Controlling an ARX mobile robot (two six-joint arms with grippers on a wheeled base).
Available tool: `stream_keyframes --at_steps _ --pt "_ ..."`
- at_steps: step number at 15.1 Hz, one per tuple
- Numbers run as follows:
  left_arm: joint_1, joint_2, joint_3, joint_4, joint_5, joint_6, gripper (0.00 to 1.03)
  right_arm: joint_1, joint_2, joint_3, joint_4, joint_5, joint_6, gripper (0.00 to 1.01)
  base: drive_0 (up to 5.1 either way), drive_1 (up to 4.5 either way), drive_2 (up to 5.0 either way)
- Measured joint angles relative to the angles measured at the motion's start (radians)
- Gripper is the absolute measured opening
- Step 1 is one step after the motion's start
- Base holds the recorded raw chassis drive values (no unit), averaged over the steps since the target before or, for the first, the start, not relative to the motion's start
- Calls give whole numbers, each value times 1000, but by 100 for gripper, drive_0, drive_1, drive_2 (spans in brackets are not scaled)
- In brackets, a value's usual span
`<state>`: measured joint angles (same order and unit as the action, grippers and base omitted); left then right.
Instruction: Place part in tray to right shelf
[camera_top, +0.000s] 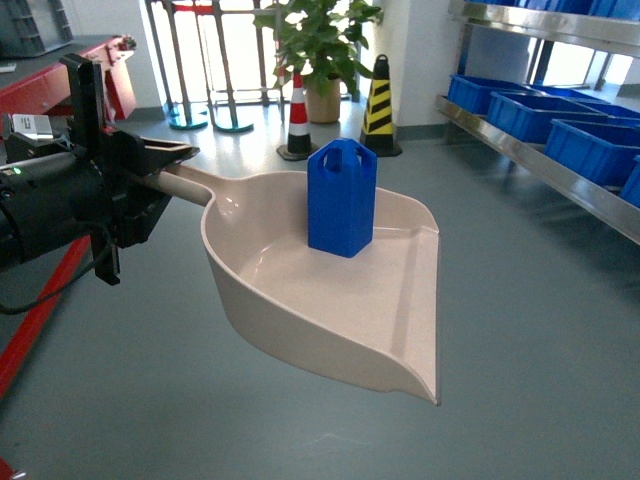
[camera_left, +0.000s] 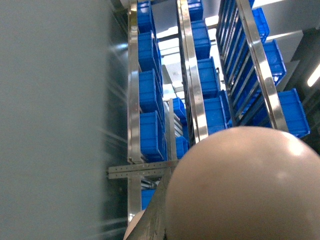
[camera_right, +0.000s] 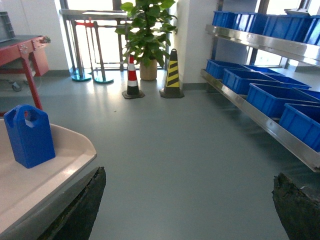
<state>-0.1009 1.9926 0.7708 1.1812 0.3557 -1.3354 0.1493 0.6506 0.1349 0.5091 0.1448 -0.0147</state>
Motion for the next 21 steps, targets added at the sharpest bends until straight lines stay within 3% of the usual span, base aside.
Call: stream_keyframes --at_steps 21 --pt "-5 0 0 1 3 0 14 0 0 0 0 0 0 98 -163 -163 -163"
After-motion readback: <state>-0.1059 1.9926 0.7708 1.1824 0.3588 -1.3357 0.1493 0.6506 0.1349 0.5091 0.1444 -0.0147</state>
